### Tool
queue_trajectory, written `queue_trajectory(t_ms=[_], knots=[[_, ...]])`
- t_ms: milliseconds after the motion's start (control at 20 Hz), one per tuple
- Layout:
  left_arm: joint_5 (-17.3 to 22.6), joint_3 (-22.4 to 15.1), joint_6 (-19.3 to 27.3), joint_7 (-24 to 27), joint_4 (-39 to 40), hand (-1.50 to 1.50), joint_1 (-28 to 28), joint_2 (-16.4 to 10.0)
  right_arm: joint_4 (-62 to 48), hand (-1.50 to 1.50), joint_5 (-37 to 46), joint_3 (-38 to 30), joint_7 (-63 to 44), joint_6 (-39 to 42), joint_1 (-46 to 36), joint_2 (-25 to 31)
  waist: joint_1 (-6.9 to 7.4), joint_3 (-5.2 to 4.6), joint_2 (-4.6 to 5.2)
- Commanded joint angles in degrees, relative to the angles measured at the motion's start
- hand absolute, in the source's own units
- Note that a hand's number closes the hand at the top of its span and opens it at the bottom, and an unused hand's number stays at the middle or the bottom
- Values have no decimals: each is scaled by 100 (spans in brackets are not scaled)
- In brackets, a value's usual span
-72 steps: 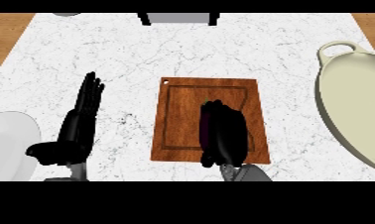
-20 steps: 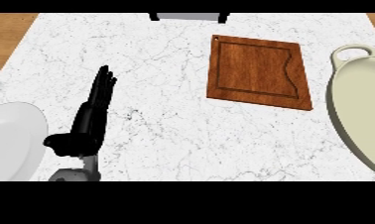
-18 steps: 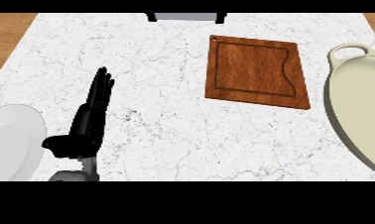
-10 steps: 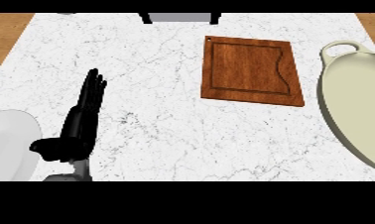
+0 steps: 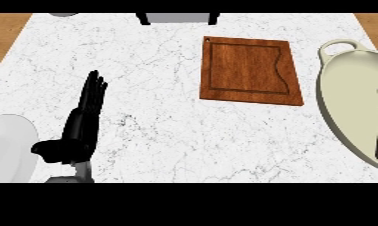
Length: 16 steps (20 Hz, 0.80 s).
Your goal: Pick the eggplant from the cutting board and place it in the pot
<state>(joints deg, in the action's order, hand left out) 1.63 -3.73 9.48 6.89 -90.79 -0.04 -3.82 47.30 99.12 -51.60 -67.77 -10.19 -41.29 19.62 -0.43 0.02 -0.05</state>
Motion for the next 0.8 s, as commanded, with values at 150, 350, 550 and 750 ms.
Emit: queue_trajectory(t_ms=[150,350,550,750], knots=[[202,143,-225,-162,-215,0,46,-188,578,-150,-694,-507,-181,-1068,174,-407,68,1,0],[16,-25,-69,-102,-204,0,126,-46,1376,-150,-631,-400,402,-2393,348,-666,88,6,-2],[1,-16,-87,21,-95,0,137,-43,2220,-150,-713,-441,867,-3640,555,-853,12,4,-23],[-119,-128,36,116,-64,0,267,97,2970,-150,-775,-549,684,-4168,704,-1320,-3,-5,-31]])
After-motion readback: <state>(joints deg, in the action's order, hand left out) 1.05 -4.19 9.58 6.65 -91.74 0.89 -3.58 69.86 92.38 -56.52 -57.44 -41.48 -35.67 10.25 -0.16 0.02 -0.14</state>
